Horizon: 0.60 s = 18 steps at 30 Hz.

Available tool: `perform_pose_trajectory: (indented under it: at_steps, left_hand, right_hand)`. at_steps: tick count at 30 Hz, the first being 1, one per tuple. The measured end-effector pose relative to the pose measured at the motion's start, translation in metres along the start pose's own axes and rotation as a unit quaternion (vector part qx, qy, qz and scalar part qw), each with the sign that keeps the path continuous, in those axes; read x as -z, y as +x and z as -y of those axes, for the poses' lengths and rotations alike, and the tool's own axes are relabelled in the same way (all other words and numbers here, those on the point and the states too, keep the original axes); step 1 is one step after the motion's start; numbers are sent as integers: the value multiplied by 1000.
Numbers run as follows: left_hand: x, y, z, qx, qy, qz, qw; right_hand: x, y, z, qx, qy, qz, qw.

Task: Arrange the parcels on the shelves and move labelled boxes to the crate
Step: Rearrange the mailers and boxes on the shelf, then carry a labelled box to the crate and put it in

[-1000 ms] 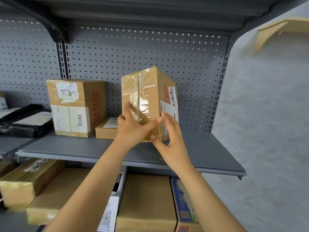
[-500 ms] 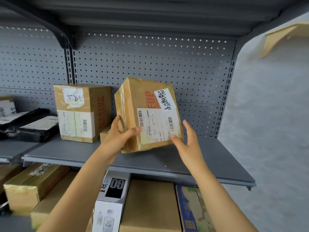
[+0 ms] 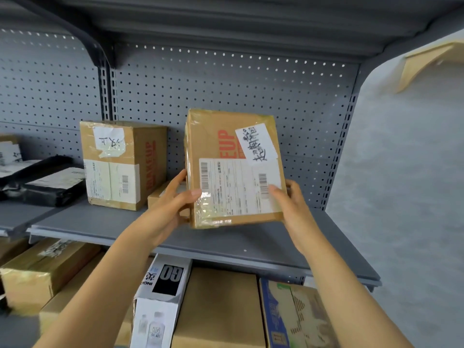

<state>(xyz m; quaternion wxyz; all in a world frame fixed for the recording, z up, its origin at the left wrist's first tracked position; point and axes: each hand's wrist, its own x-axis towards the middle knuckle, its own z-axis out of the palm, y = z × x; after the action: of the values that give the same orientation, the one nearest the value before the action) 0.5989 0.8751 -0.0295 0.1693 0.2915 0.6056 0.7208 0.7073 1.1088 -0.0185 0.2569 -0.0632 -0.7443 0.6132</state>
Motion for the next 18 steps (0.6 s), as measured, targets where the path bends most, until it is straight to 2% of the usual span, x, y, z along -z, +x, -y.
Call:
perform_pose_trajectory:
  at_steps: [3, 8, 12, 15, 18]
  left_hand:
    - [3, -5, -4, -12, -6, 39, 999]
    - [6, -17, -9, -44, -3, 95, 994]
    - [10, -33, -11, -65, 2, 158, 985]
    - [10, -55, -6, -47, 0, 190, 981]
    - [5, -82, -2, -25, -1, 261, 965]
  right_hand:
    - [-2, -8, 9, 2, 35, 12, 999]
    - [-24, -55, 9, 29, 68, -54, 996]
    - [-64, -110, 9, 43, 99, -182, 977]
    - [-94, -161, 11, 42, 115, -284, 951]
    - [-116, -222, 18, 33, 87, -369, 925]
